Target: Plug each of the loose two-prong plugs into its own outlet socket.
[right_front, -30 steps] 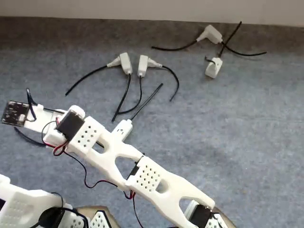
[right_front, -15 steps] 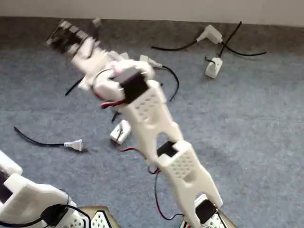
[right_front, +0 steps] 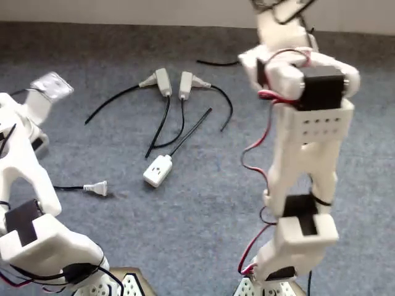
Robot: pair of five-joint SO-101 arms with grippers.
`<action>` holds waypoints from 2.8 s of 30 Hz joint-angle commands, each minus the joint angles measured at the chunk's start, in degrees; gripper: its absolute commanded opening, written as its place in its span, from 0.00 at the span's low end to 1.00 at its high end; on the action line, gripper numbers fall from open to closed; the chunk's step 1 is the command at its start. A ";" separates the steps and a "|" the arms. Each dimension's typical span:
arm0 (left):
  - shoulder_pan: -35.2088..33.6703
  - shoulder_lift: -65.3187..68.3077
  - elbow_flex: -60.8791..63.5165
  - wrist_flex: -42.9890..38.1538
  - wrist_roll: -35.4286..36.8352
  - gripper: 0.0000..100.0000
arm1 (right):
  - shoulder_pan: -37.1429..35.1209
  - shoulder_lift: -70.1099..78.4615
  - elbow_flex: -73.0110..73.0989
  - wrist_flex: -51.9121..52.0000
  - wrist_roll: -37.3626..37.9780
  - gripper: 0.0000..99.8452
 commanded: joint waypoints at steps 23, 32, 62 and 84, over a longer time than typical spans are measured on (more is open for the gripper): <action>20.97 -1.80 0.84 3.25 2.20 0.13 | 35.03 -36.09 76.44 -12.79 10.29 0.17; 11.65 -1.80 1.27 13.27 -25.41 0.13 | 34.95 -54.64 89.89 -12.62 10.37 0.17; 15.25 1.36 19.47 -3.08 -48.26 0.13 | 35.03 -72.92 95.78 -4.88 16.88 0.17; 17.27 2.51 8.04 10.64 -48.09 0.10 | 34.77 -73.01 99.12 -6.99 17.14 0.17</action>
